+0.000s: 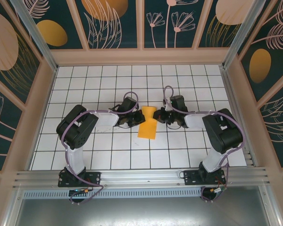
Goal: Fold a paper plane with a square sheet of paper (pick it up from the middle)
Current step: Fold the square sheet of paper in half at the center of the table.
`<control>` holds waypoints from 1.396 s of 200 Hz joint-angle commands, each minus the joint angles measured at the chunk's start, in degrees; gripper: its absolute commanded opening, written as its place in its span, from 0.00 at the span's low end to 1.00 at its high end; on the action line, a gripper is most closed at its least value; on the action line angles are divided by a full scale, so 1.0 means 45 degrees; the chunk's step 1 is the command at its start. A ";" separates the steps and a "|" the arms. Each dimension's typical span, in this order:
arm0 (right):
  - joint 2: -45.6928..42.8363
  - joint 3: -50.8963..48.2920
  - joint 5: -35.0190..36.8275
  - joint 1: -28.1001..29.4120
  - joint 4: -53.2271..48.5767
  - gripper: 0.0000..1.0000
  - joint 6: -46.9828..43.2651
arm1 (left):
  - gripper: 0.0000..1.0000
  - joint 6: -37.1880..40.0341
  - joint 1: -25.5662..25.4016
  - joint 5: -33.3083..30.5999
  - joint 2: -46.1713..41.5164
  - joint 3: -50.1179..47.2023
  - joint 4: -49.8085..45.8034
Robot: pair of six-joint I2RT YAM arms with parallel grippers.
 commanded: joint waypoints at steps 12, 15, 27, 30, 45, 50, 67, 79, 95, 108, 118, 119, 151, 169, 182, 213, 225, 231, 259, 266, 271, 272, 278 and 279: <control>0.0752 0.0446 0.0244 -0.0056 -0.0443 0.00 -0.0564 | 0.00 0.0253 -0.0075 -0.0336 0.0694 -0.0366 -0.1233; 0.0825 0.0437 0.0307 -0.0051 -0.0466 0.00 -0.0575 | 0.00 0.0264 -0.0059 -0.0326 0.0688 -0.0372 -0.1233; 0.1116 0.0359 0.0443 -0.0062 -0.0389 0.00 -0.0633 | 0.00 0.0261 -0.0064 -0.0317 0.0694 -0.0361 -0.1233; 0.1187 0.0323 0.0486 -0.0074 -0.0359 0.00 -0.0638 | 0.00 0.0262 -0.0060 -0.0317 0.0696 -0.0364 -0.1233; 0.1709 0.0111 0.0717 -0.0124 -0.0273 0.00 -0.0624 | 0.00 0.0265 -0.0061 -0.0336 0.0699 -0.0381 -0.1255; 0.1850 0.0017 0.0655 -0.0151 -0.0166 0.00 -0.0576 | 0.00 0.0251 -0.0061 -0.0326 0.0685 -0.0367 -0.1282; 0.1978 -0.0162 0.0378 -0.0178 0.0124 0.00 -0.0399 | 0.00 0.0275 -0.0075 -0.0375 0.0667 -0.0371 -0.1317; 0.1716 -0.0021 0.0360 -0.0182 -0.0085 0.00 -0.0391 | 0.00 0.0266 -0.0076 -0.0395 0.0646 -0.0392 -0.1331; 0.1128 0.0509 0.0329 -0.0212 -0.0690 0.00 -0.0534 | 0.00 0.0270 -0.0068 -0.0395 0.0660 -0.0382 -0.1351; 0.0761 0.1022 0.0391 -0.0279 -0.1225 0.00 -0.0735 | 0.00 0.0281 -0.0069 -0.0395 0.0652 -0.0381 -0.1351; 0.0694 0.1471 0.0478 -0.0338 -0.1650 0.00 -0.0970 | 0.00 0.0276 -0.0071 -0.0375 0.0636 -0.0386 -0.1351; 0.0689 0.1525 0.0491 -0.0344 -0.1694 0.00 -0.0990 | 0.00 0.0271 -0.0074 -0.0375 0.0638 -0.0393 -0.1360; 0.1308 0.2303 0.0685 -0.0424 -0.2385 0.00 -0.1385 | 0.00 0.0295 -0.0067 -0.0395 0.0601 -0.0381 -0.1370; 0.1692 0.2306 0.0601 -0.0427 -0.2231 0.00 -0.1267 | 0.00 0.0285 -0.0058 -0.0405 0.0580 -0.0420 -0.1388; 0.1909 0.2219 0.0690 -0.0420 -0.2167 0.00 -0.1224 | 0.00 0.0286 -0.0068 -0.0405 0.0586 -0.0381 -0.1370; 0.2512 0.1920 0.1307 -0.0484 -0.2171 0.00 -0.1230 | 0.00 0.0303 -0.0076 -0.0424 0.0600 -0.0364 -0.1390; 0.2655 0.1817 0.1367 -0.0484 -0.2245 0.00 -0.1185 | 0.00 0.0303 -0.0071 -0.0414 0.0601 -0.0369 -0.1390; 0.2610 0.1832 0.1279 -0.0478 -0.2246 0.00 -0.1171 | 0.00 0.0304 -0.0072 -0.0425 0.0601 -0.0380 -0.1390; 0.1932 0.2476 0.1174 -0.0559 -0.2928 0.00 -0.1367 | 0.00 0.0331 -0.0066 -0.0405 0.0632 -0.0362 -0.1429; 0.1750 0.2710 0.1077 -0.0590 -0.3019 0.00 -0.1433 | 0.00 0.0329 -0.0061 -0.0411 0.0637 -0.0366 -0.1429; 0.1623 0.2829 0.0991 -0.0647 -0.3029 0.00 -0.1457 | 0.00 0.0333 -0.0072 -0.0423 0.0619 -0.0357 -0.1429; 0.1603 0.2868 0.0972 -0.0664 -0.3028 0.00 -0.1468 | 0.00 0.0328 -0.0064 -0.0419 0.0610 -0.0359 -0.1429; 0.1502 0.2989 0.0854 -0.0741 -0.3028 0.00 -0.1478 | 0.00 0.0354 -0.0061 -0.0433 0.0593 -0.0364 -0.1429; 0.1493 0.2997 0.0835 -0.0740 -0.3038 0.00 -0.1478 | 0.00 0.0359 -0.0069 -0.0434 0.0587 -0.0372 -0.1429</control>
